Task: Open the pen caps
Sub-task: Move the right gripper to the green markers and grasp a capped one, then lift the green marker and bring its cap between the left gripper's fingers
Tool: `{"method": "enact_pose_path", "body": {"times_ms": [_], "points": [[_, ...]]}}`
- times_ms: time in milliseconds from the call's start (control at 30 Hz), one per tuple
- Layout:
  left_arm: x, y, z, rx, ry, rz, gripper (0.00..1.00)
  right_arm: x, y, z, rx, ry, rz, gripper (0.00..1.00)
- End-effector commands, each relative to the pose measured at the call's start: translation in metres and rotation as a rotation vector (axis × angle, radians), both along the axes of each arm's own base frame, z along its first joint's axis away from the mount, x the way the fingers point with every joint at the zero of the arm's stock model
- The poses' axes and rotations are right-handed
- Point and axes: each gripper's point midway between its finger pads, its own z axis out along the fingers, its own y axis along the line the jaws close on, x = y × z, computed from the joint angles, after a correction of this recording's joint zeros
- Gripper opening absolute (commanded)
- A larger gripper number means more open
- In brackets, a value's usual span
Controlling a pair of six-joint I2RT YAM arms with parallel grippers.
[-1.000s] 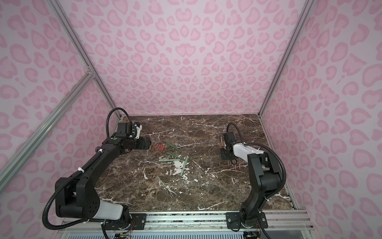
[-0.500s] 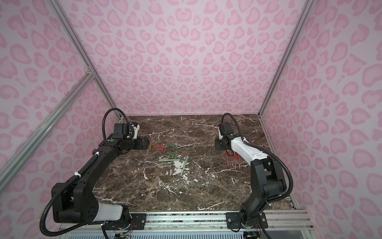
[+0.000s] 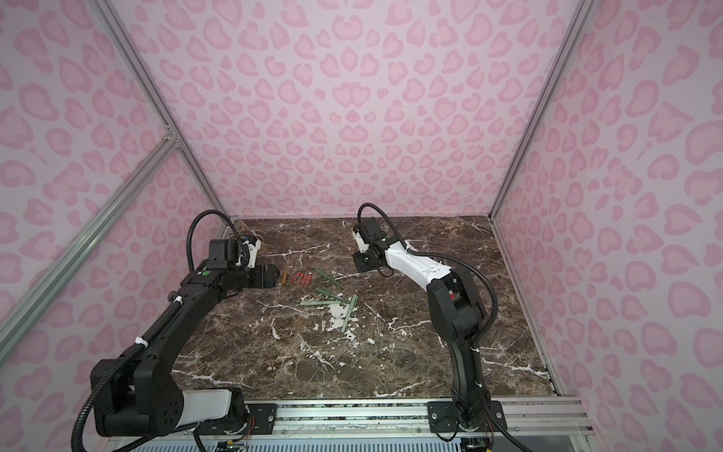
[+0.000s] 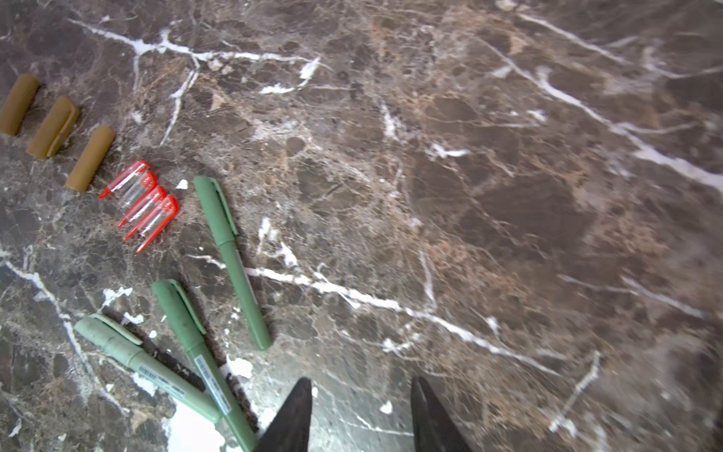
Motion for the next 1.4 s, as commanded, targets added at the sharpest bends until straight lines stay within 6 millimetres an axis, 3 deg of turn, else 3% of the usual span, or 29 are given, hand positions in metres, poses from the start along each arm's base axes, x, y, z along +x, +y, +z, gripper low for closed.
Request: {"method": "enact_pose_path", "body": {"times_ms": [0, 200, 233, 267, 400, 633, 1067, 1233, 1367], "points": [[0.004, -0.002, 0.007, -0.009, -0.035, -0.017, 0.98, -0.009, 0.021, -0.013, -0.019, 0.046, 0.056, 0.44], [0.006, 0.0, 0.008, -0.011, -0.036, -0.011, 0.98, -0.019, 0.065, -0.029, -0.038, 0.077, 0.15, 0.42], [0.006, 0.0, 0.007, -0.011, -0.034, -0.01, 0.98, -0.019, 0.069, -0.025, -0.039, 0.069, 0.157, 0.42], [0.006, 0.0, 0.008, -0.012, -0.034, -0.009, 0.98, -0.021, 0.074, -0.038, -0.057, 0.088, 0.17, 0.42], [0.007, -0.001, 0.008, -0.019, -0.03, -0.01, 0.98, -0.021, 0.084, -0.05, -0.087, 0.102, 0.189, 0.41], [0.007, -0.001, 0.008, -0.023, -0.029, -0.011, 0.98, -0.015, 0.084, -0.069, -0.14, 0.125, 0.187, 0.4], [0.007, -0.002, 0.009, -0.031, -0.029, -0.013, 0.98, -0.01, 0.088, -0.095, -0.181, 0.16, 0.21, 0.22], [0.007, -0.005, 0.011, -0.044, -0.03, -0.024, 0.98, -0.006, 0.089, -0.09, -0.179, 0.151, 0.212, 0.08], [0.007, -0.008, 0.014, -0.057, -0.029, -0.036, 0.98, -0.002, 0.087, -0.076, -0.165, 0.133, 0.197, 0.04]]}}
